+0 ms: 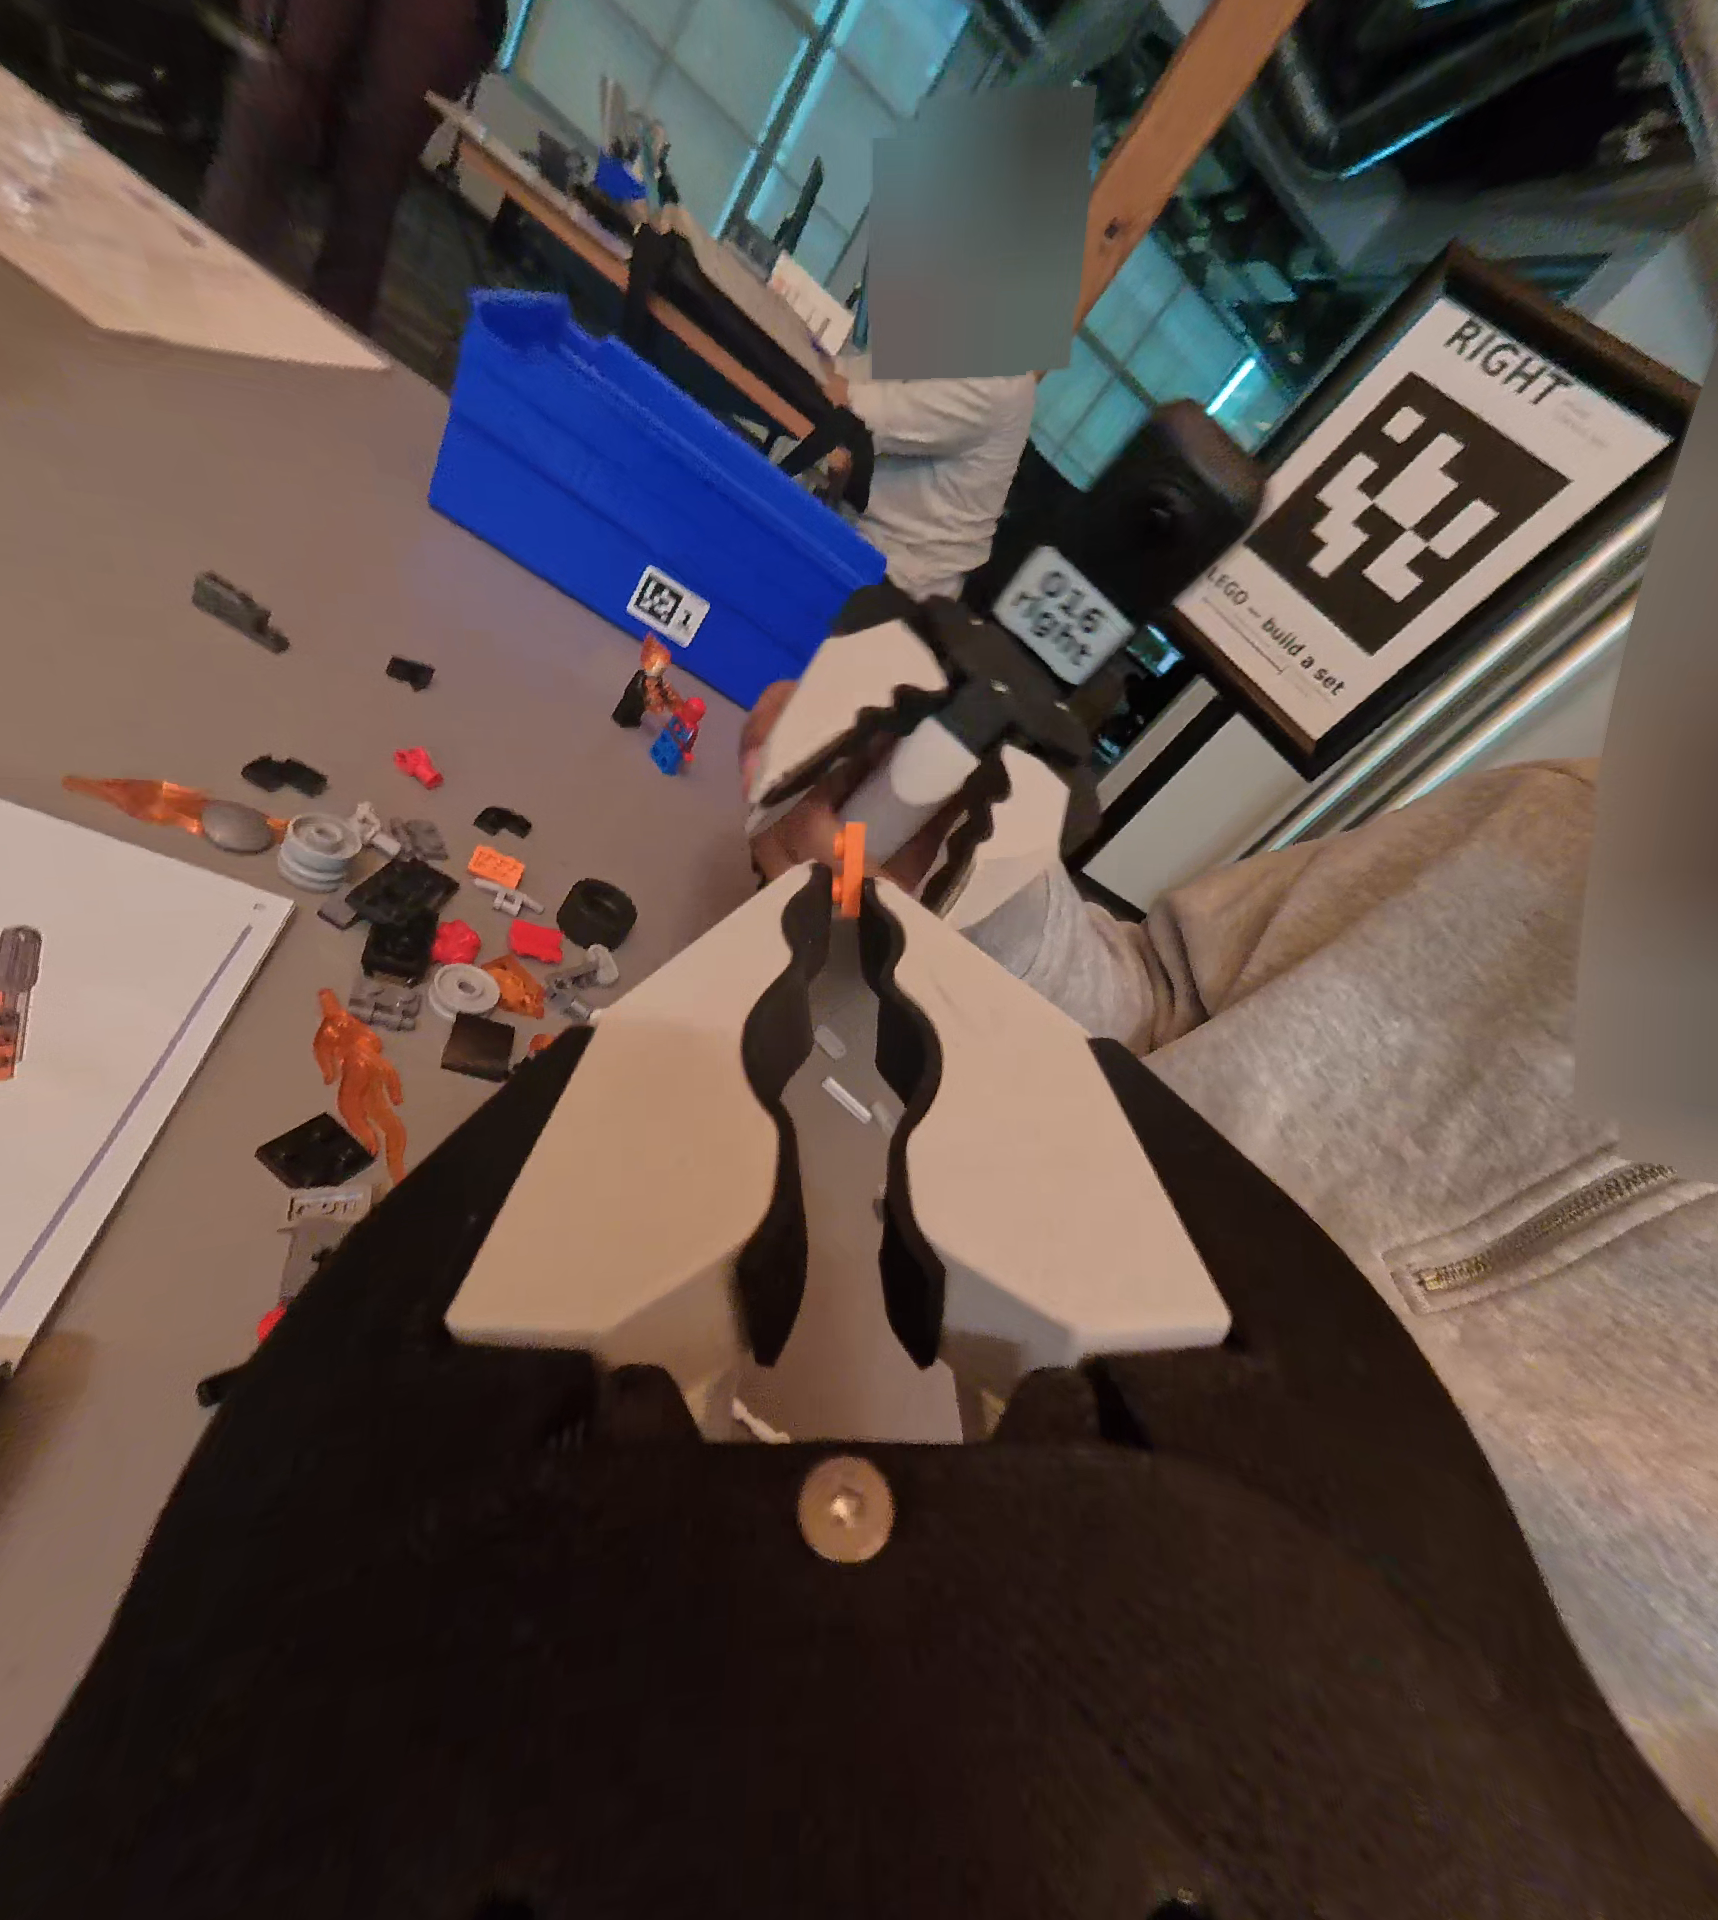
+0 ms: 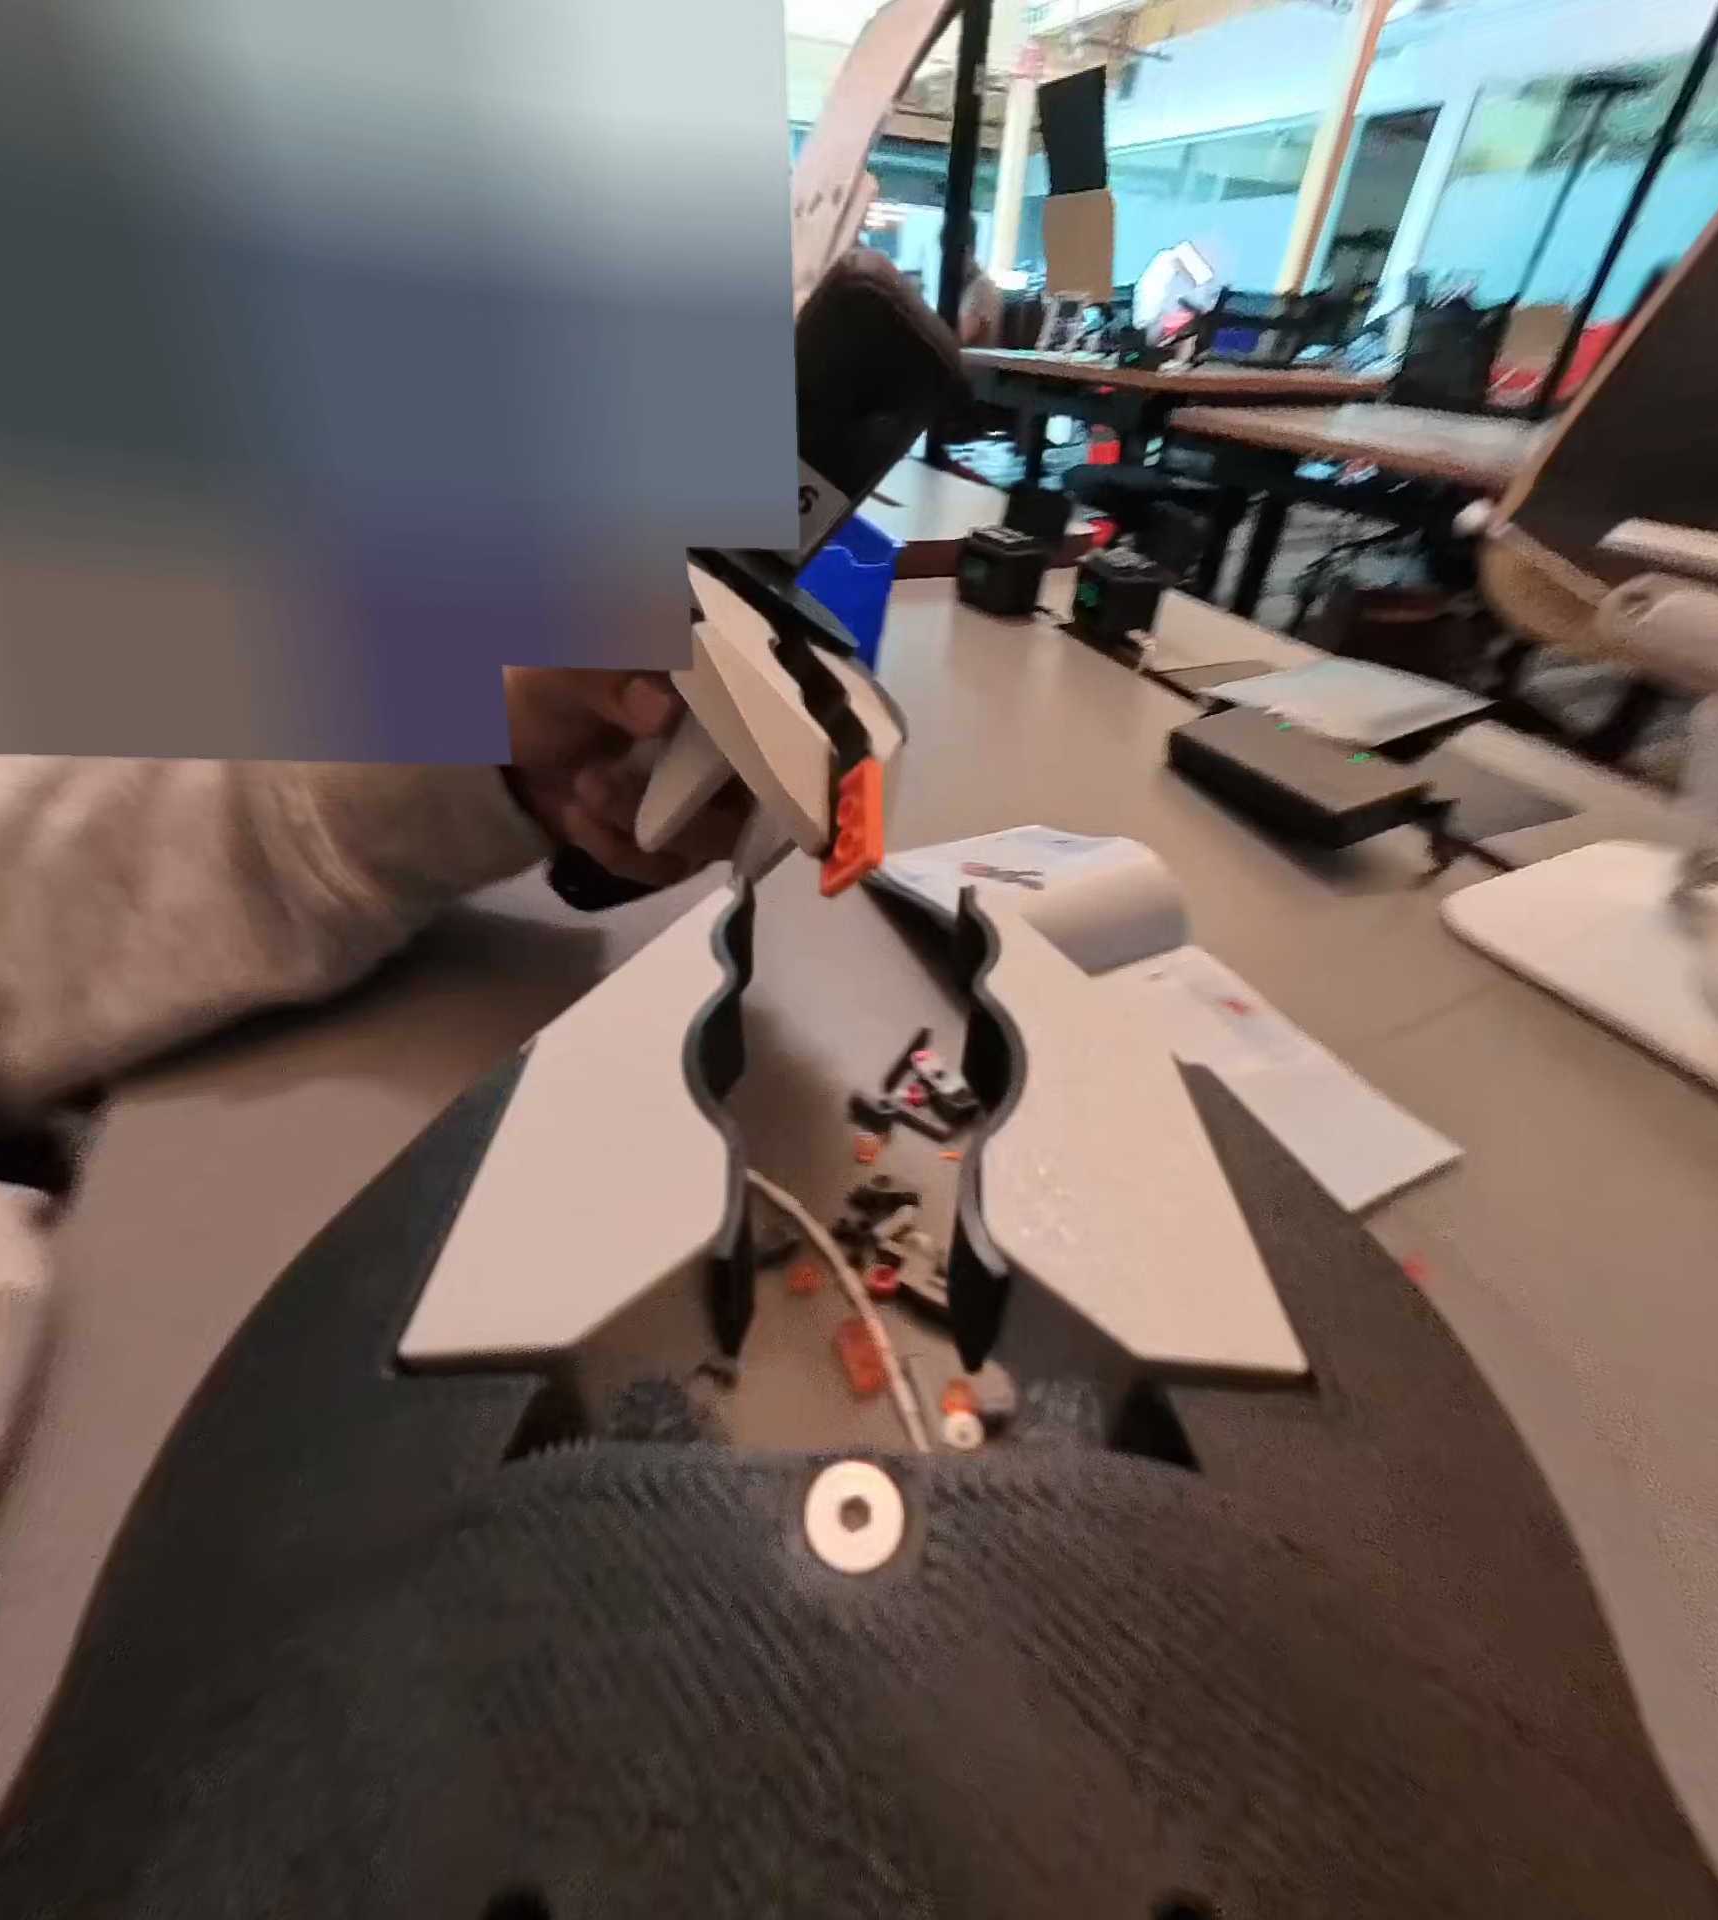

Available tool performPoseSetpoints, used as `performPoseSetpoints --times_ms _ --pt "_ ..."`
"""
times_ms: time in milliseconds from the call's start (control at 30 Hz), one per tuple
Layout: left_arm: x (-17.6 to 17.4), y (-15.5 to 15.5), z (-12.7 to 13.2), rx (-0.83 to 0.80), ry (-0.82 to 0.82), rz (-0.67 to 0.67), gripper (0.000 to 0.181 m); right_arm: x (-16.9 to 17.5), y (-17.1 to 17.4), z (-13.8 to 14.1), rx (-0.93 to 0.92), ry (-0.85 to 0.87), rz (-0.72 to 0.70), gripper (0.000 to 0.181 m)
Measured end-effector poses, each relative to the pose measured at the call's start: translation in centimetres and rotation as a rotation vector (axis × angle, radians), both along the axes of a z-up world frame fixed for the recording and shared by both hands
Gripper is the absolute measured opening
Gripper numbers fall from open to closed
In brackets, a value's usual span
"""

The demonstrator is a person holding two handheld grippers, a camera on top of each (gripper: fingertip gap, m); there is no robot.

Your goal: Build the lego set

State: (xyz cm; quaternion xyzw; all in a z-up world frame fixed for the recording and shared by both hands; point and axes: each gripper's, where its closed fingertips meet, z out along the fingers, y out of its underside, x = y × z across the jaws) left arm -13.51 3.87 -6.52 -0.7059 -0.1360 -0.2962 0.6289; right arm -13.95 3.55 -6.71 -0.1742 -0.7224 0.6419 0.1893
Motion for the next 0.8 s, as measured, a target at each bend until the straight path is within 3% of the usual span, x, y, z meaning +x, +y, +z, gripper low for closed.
performPoseSetpoints --times_ms 33,167,233,300,433,800 --pt "0.2 -0.1 0.4 0.019 0.018 -0.005 0.003 0.2 -0.1 0.0 -0.053 -0.072 0.038 0.040" --pt "1.1 -0.2 1.8 0.085 0.169 -0.006 0.003 1.8 -0.5 1.7 -0.415 -0.502 0.311 0.058" --pt "1.6 -0.1 2.3 0.110 0.293 0.024 0.003 2.5 -0.2 2.8 -0.563 -0.686 0.467 0.051" --pt "2.0 0.0 2.5 0.119 0.382 0.036 0.003 2.7 0.1 3.0 -0.610 -0.734 0.513 0.037" --pt "3.0 0.1 2.5 0.129 0.449 0.010 0.003 2.5 -0.4 2.0 -0.538 -0.723 0.460 0.044" --pt "3.6 0.4 1.3 0.075 0.484 -0.025 0.003 2.8 -0.6 1.2 -0.599 -0.919 0.541 0.038"
